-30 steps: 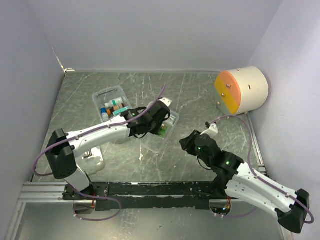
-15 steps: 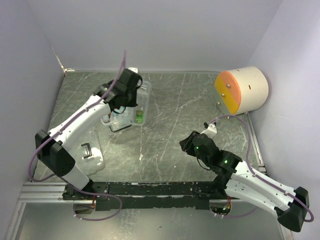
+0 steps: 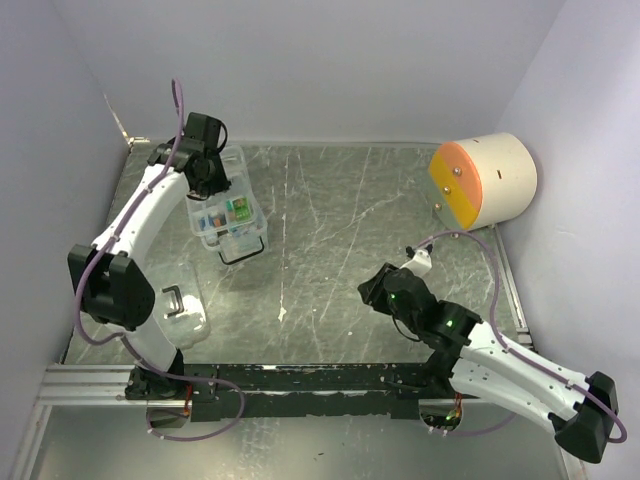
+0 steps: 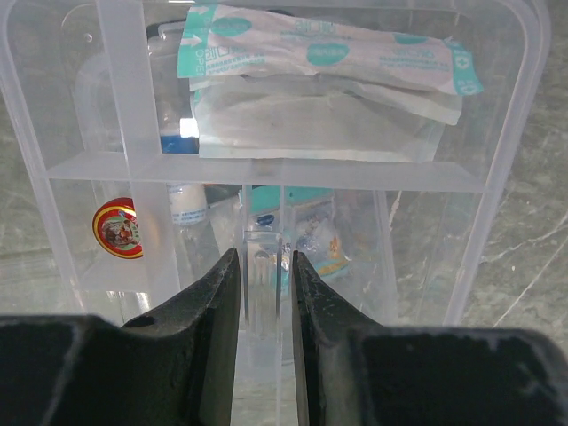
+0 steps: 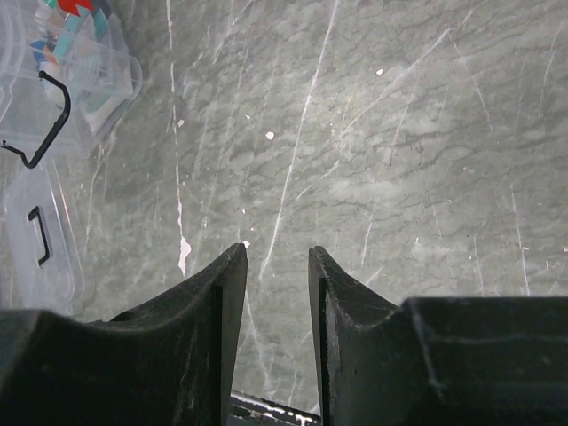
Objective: Organize the medicine kit
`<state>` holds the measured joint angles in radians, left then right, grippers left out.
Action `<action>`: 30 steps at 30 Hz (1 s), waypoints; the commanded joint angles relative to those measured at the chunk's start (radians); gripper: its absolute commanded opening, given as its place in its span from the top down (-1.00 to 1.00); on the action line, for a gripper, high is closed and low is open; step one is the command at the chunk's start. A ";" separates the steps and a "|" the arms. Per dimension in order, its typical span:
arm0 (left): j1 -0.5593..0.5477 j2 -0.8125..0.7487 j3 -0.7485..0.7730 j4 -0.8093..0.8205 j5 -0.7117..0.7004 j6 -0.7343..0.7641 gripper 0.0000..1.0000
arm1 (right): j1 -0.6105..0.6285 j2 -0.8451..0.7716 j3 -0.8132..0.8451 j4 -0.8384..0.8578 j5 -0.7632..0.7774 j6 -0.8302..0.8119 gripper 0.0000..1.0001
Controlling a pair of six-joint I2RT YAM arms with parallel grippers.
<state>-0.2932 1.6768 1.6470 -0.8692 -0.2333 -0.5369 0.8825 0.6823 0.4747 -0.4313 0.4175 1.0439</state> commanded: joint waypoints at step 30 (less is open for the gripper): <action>0.071 0.256 0.173 -0.148 0.089 -0.122 0.37 | -0.006 0.062 -0.150 0.182 -0.056 0.007 0.30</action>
<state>-0.2298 1.9602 1.8191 -0.9642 -0.1822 -0.6659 0.8818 0.7624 0.3481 -0.2737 0.3580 1.0569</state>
